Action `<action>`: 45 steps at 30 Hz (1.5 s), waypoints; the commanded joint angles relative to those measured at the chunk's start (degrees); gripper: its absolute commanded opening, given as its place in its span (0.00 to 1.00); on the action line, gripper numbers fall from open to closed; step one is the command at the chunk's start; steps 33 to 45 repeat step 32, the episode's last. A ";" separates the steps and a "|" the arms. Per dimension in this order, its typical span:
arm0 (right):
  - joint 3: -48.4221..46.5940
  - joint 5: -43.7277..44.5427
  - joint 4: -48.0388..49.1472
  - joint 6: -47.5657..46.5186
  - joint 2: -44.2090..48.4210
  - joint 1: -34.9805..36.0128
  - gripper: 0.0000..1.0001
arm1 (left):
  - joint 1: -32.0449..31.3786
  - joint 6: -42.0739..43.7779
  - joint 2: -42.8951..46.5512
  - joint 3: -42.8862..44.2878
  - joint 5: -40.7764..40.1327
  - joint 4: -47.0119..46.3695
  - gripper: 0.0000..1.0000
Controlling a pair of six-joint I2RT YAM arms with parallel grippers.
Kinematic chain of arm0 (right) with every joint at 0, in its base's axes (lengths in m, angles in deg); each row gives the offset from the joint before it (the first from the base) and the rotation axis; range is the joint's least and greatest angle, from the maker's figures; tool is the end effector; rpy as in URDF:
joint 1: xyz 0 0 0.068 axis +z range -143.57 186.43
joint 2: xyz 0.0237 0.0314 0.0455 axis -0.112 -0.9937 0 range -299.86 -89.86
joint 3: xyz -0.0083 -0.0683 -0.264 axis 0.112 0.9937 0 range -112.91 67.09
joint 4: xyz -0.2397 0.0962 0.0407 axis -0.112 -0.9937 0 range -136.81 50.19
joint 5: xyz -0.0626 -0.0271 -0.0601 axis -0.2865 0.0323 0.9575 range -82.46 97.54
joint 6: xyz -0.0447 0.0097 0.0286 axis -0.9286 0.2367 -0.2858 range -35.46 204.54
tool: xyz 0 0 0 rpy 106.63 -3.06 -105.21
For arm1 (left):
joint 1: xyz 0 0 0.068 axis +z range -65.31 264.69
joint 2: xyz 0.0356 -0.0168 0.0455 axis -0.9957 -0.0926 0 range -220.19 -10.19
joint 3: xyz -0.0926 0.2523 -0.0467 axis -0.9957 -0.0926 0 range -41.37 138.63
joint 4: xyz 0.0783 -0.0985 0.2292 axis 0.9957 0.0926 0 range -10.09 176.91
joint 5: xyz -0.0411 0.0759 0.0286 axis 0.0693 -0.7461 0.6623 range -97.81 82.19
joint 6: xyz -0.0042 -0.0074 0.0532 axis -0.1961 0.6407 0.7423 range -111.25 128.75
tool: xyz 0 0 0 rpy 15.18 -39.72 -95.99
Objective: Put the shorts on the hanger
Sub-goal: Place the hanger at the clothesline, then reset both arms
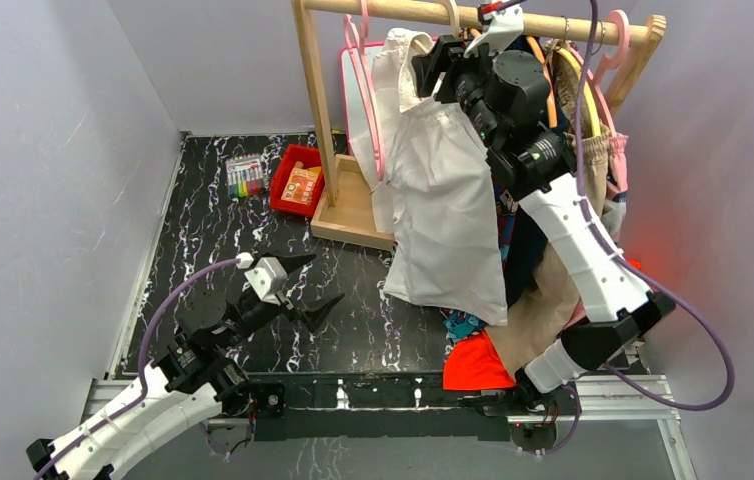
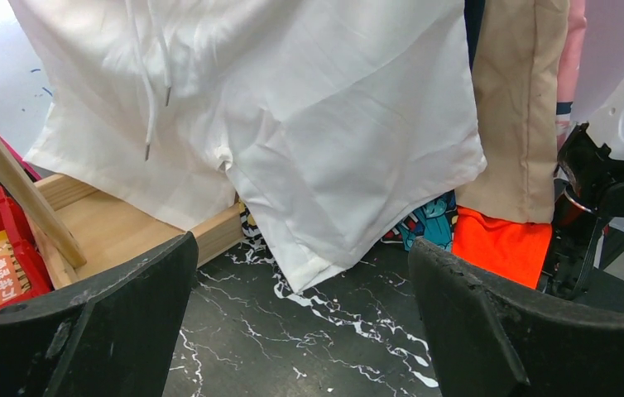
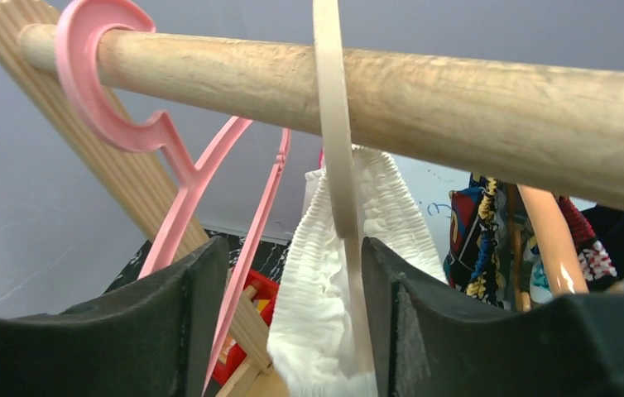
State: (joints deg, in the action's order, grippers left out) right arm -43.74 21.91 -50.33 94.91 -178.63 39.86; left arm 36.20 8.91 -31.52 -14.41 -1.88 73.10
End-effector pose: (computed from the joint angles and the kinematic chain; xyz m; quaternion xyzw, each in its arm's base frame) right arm 0.2763 0.1716 0.5468 -0.0305 0.6342 0.2132 0.7425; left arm 0.0760 -0.0915 0.3169 0.2944 0.5534 -0.3483 0.6970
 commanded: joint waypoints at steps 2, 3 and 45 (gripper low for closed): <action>1.75 -1.70 1.19 1.99 7.82 -0.02 0.84 | 0.07 -0.84 0.01 0.37 -1.69 -1.38 0.98; 1.83 -1.98 0.41 2.16 8.81 0.01 0.87 | 0.08 -0.96 0.11 0.44 -2.21 -1.37 0.98; 42.54 -11.14 -9.04 3.34 60.23 0.01 0.98 | 0.06 -30.10 -14.91 14.13 -44.22 26.30 0.98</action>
